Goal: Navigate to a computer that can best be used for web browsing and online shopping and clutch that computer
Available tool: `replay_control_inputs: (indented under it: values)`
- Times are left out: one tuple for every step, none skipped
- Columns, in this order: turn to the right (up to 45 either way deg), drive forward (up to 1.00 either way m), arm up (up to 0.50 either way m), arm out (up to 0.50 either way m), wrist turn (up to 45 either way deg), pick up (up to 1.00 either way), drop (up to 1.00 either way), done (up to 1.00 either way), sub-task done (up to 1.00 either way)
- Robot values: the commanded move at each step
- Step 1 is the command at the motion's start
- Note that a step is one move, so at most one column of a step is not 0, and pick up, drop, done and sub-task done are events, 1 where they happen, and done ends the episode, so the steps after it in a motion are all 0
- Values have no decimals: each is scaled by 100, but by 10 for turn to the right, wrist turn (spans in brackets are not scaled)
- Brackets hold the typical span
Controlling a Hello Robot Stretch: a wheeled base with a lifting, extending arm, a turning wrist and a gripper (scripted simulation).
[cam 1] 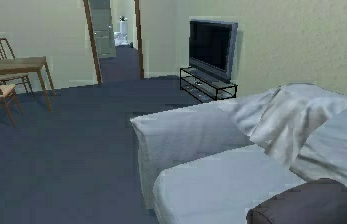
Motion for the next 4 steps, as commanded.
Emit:
replay_control_inputs:
  values:
    - [0, 0, 0, 0, 450, 0, 0, 0, 0]
    - [0, 0, 0, 0, 330, 0, 0, 0, 0]
    - [0, 0, 0, 0, 0, 100, 0, 0, 0]
    - [0, 0, 10, 0, 0, 0, 0, 0, 0]
